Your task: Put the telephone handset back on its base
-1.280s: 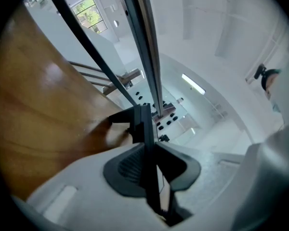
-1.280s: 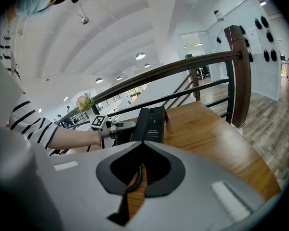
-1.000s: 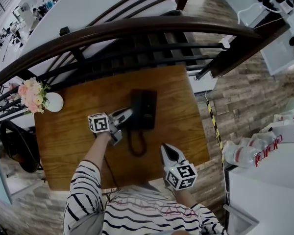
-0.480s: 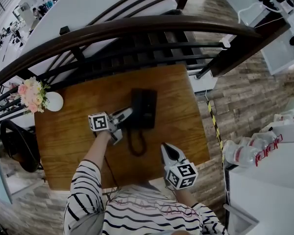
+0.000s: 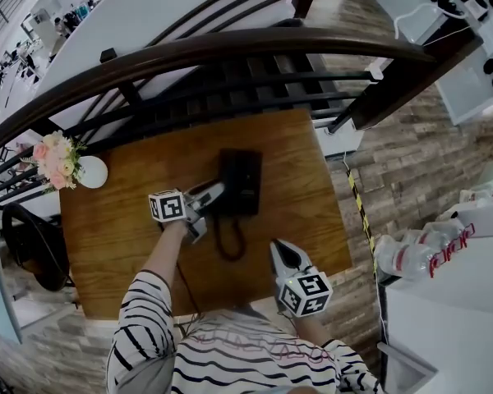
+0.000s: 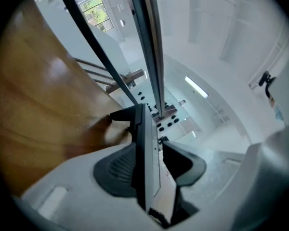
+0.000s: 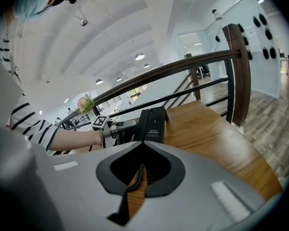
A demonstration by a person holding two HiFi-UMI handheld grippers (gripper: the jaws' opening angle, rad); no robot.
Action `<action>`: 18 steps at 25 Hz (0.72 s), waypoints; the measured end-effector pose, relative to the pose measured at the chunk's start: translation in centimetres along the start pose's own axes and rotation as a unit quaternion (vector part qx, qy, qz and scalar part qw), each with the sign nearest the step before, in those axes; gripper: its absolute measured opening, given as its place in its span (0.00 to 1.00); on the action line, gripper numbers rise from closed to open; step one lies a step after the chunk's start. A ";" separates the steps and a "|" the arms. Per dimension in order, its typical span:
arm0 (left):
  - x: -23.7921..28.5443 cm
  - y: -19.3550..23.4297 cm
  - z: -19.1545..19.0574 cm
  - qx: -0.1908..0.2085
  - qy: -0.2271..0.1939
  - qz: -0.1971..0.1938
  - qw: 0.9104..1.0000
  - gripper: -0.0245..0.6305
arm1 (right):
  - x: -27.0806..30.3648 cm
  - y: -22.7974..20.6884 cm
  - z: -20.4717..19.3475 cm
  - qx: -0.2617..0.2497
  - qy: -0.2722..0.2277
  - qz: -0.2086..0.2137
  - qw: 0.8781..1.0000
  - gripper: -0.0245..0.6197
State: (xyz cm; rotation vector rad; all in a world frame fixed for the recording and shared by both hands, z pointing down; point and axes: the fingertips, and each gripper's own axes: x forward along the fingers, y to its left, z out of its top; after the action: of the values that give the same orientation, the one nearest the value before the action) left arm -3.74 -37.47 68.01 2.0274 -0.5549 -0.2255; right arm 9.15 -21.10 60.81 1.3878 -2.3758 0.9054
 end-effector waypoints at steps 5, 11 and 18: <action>-1.1 -0.1 -0.9 0.021 0.009 0.024 0.999 0.32 | -0.7 0.3 -0.1 -0.001 -0.004 0.002 1.000 0.04; -3.1 -1.8 -1.7 0.032 0.004 0.042 0.999 0.34 | -1.7 1.0 0.0 -0.004 -0.009 0.010 1.000 0.04; -6.1 -4.8 -3.5 0.050 -0.012 0.052 0.997 0.34 | -3.3 2.3 -0.5 -0.011 -0.020 0.022 0.999 0.04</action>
State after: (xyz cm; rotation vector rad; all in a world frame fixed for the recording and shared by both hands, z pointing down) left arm -6.36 -29.89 65.24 2.0883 -0.6978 -0.1626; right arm 8.92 -17.68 58.64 1.3612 -2.4477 0.8677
